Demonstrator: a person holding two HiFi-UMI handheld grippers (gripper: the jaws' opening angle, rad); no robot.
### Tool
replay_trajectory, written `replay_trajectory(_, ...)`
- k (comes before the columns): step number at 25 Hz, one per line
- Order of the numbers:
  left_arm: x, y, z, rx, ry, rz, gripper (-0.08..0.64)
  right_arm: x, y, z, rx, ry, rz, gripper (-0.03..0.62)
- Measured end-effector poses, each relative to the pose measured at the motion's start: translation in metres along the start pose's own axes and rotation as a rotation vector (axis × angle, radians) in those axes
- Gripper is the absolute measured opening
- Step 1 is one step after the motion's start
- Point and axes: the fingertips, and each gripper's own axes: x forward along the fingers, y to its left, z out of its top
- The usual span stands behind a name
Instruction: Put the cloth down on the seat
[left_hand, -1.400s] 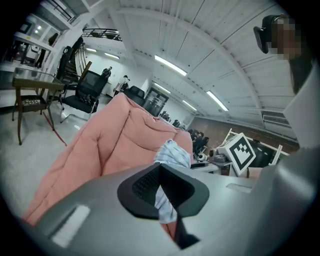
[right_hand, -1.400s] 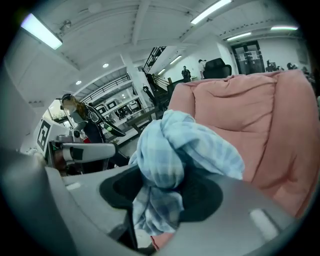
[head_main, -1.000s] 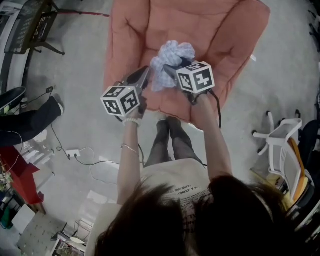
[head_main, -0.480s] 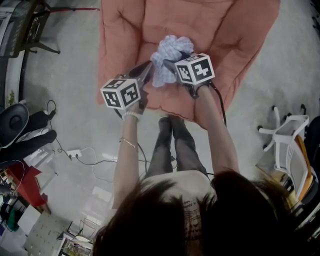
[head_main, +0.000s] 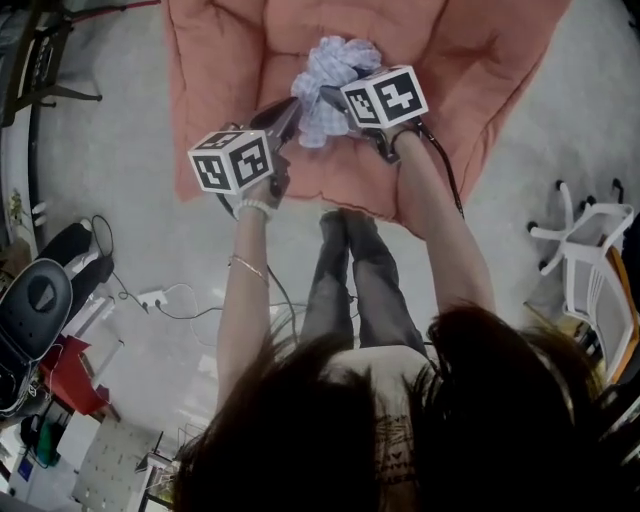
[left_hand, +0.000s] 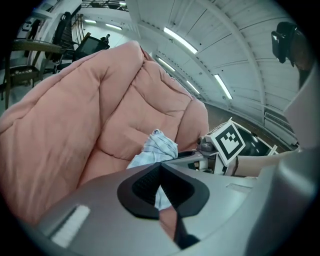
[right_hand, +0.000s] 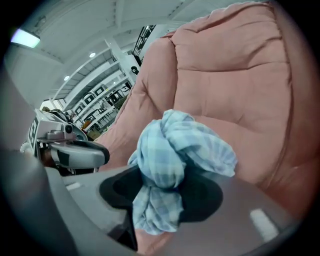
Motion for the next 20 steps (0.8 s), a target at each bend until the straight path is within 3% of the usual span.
replay_trajectory(20, 0.026, 0.022, -0.040, 0.006, 0.128, -0.023, -0.002, 0.034, -0.026, -0.031, 0.005, 0.125, -0.080, 0.222)
